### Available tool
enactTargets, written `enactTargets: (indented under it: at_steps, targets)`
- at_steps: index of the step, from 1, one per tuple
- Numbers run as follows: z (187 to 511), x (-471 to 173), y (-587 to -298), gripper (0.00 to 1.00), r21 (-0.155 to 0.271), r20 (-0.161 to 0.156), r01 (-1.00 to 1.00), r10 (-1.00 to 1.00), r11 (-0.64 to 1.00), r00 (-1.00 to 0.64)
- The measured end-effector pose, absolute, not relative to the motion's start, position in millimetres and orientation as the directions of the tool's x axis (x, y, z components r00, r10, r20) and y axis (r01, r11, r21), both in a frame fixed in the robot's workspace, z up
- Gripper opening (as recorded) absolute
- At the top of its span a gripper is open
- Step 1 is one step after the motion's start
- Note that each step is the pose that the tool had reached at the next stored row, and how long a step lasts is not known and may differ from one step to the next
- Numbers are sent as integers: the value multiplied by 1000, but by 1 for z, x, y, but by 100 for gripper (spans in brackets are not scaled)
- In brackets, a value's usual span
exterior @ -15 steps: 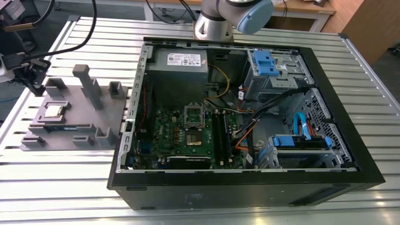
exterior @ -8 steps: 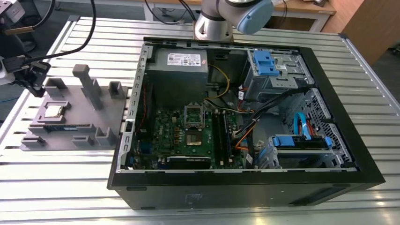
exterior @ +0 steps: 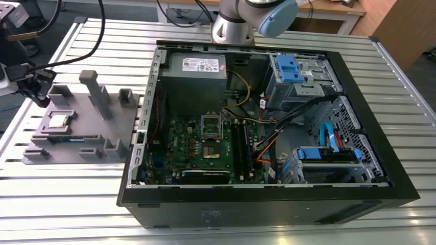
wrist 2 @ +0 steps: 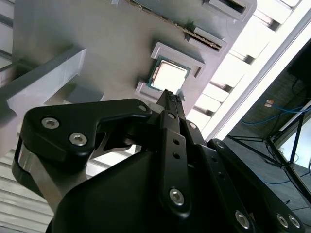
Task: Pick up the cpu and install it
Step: 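Pick up the cpu and move it towards the insertion slot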
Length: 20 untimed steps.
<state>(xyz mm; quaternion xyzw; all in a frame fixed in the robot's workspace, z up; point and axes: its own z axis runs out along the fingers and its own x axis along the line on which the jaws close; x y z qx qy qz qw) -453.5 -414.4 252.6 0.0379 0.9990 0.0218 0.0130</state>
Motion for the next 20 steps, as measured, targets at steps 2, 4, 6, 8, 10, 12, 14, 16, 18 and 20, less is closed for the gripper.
enactTargets:
  at_steps: [2,4,6,8,10,12,14,16,18,20]
  targets:
    - [251,-454,-414,11,45,-24,75,76,996,-997]
    - [250,-454,-414,11,44,-24,75,76,996,-997]
    - [249,-455,-414,11,44,-24,75,76,996,-997]
    - [247,-455,-414,11,45,-24,75,76,996,-997]
    - [246,-456,-414,11,45,-24,75,76,996,-997]
    - [243,-457,-414,11,45,-24,75,76,996,-997]
    - [242,-457,-414,11,44,-24,75,76,996,-997]
    - [240,-457,-414,11,44,-24,75,76,996,-997]
    - [238,-457,-414,11,45,-24,75,76,996,-997]
    - [237,-457,-414,11,44,-24,75,76,996,-997]
